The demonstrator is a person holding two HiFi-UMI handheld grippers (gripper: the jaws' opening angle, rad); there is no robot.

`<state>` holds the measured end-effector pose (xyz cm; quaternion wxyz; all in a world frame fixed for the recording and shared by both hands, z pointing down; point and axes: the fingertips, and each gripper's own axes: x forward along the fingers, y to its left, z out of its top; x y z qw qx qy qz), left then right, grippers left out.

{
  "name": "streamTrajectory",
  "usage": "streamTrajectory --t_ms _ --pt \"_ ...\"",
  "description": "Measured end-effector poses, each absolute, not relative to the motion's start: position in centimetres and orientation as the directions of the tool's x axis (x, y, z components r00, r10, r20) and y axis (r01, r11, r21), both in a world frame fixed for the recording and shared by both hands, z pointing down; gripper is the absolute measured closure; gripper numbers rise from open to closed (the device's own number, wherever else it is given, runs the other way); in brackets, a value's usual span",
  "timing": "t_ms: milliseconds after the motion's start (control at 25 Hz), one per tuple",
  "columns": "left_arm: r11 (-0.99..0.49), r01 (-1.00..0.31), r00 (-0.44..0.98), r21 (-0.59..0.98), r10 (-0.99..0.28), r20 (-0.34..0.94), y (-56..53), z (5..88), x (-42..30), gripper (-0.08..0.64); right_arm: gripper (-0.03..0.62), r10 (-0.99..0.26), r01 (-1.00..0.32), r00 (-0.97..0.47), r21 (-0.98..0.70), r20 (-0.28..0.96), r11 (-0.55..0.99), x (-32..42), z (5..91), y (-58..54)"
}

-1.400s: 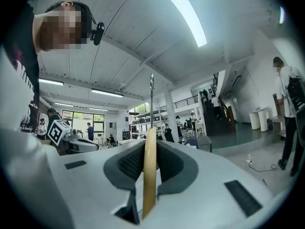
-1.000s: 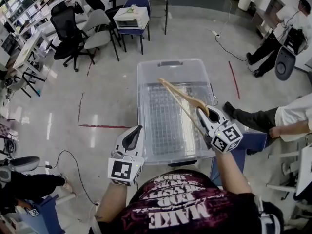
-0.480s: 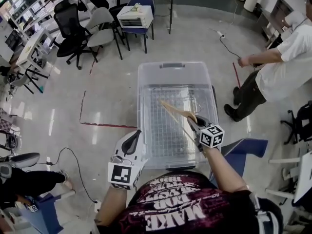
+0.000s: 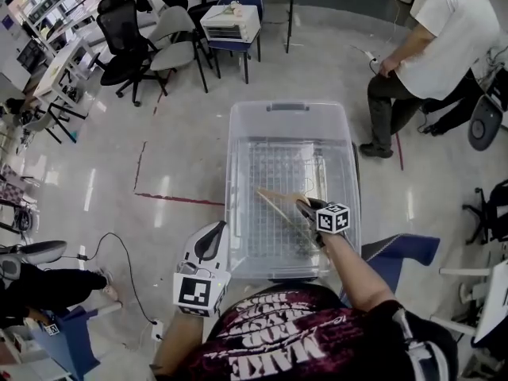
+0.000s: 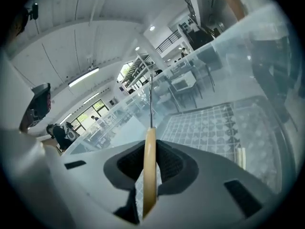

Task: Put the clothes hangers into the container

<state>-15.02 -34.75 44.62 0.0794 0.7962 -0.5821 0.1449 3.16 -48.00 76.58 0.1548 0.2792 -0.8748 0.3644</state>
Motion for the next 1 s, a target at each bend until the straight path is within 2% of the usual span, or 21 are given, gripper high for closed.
streamTrajectory --t_ms 280,320,400,480,520,680,840,1000 --pt "-0.287 -0.956 0.245 -0.061 -0.896 0.370 -34.2 45.6 -14.8 0.554 0.524 -0.334 -0.584 -0.810 -0.609 0.482 0.537 3.2 81.6 -48.3" --pt "-0.293 -0.955 0.252 -0.056 -0.894 0.369 -34.2 45.8 -14.8 0.554 0.503 -0.356 -0.615 -0.787 -0.606 0.503 0.505 3.6 82.3 -48.8" --pt "-0.295 -0.954 0.256 -0.046 -0.889 0.378 -33.9 46.3 -14.7 0.554 0.418 -0.399 -0.725 -0.688 -0.546 0.606 0.420 5.6 84.3 -49.6" --pt "-0.297 -0.954 0.259 -0.045 -0.888 0.380 -33.6 46.4 -14.6 0.554 0.379 -0.389 -0.808 -0.575 -0.426 0.720 0.407 7.5 85.7 -49.4" --pt "-0.300 -0.953 0.261 -0.046 -0.889 0.377 -33.4 46.3 -14.6 0.554 0.303 -0.378 -0.826 -0.530 -0.360 0.759 0.434 8.0 85.9 -49.1" --pt "-0.331 -0.943 0.296 -0.035 -0.883 0.364 -31.8 46.4 -14.6 0.554 0.267 -0.395 -0.835 -0.458 -0.233 0.796 0.499 8.4 83.3 -48.1" --pt "-0.373 -0.927 0.341 -0.041 -0.883 0.322 -30.6 45.4 -14.3 0.554 0.293 -0.481 -0.823 -0.515 -0.251 0.710 0.510 8.1 76.9 -46.9" --pt "-0.400 -0.916 0.373 -0.036 -0.880 0.294 -29.4 44.6 -15.1 0.554 0.426 -0.615 -0.795 -0.583 -0.214 0.531 0.568 6.9 66.4 -44.2"
